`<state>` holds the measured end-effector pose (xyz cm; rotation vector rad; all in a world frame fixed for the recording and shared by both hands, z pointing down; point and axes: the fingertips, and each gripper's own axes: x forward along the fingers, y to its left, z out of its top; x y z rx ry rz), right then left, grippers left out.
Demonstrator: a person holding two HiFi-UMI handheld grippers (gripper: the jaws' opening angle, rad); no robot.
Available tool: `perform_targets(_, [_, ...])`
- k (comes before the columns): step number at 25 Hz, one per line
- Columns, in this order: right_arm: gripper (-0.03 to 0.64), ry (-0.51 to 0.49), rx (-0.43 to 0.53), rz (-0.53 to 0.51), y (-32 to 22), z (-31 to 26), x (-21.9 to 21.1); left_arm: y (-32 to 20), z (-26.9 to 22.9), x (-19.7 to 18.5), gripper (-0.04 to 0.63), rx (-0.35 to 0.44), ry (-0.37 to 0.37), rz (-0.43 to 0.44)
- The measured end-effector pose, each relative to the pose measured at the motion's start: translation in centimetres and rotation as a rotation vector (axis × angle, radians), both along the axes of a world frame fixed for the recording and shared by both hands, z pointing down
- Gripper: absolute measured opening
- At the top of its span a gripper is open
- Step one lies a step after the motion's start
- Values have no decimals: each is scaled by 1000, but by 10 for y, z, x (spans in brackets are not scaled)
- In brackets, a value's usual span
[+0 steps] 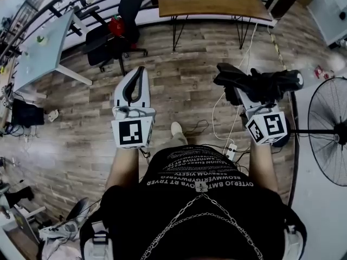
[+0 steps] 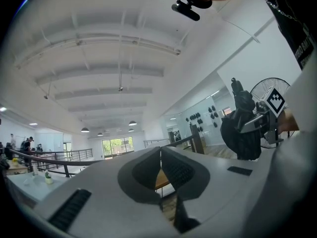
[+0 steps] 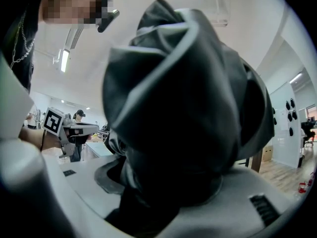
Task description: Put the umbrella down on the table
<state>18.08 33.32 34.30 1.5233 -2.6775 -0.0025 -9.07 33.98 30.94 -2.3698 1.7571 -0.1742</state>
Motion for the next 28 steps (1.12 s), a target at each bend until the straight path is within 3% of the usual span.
perform_targets(17, [270,-18,-7,-4,-112,-10,-64,-119,-3,-63,31,30,3,21])
perform_targets(28, [271,5,-40,21,-125,-4,-81,-152,16,-84,31,-3,30,44])
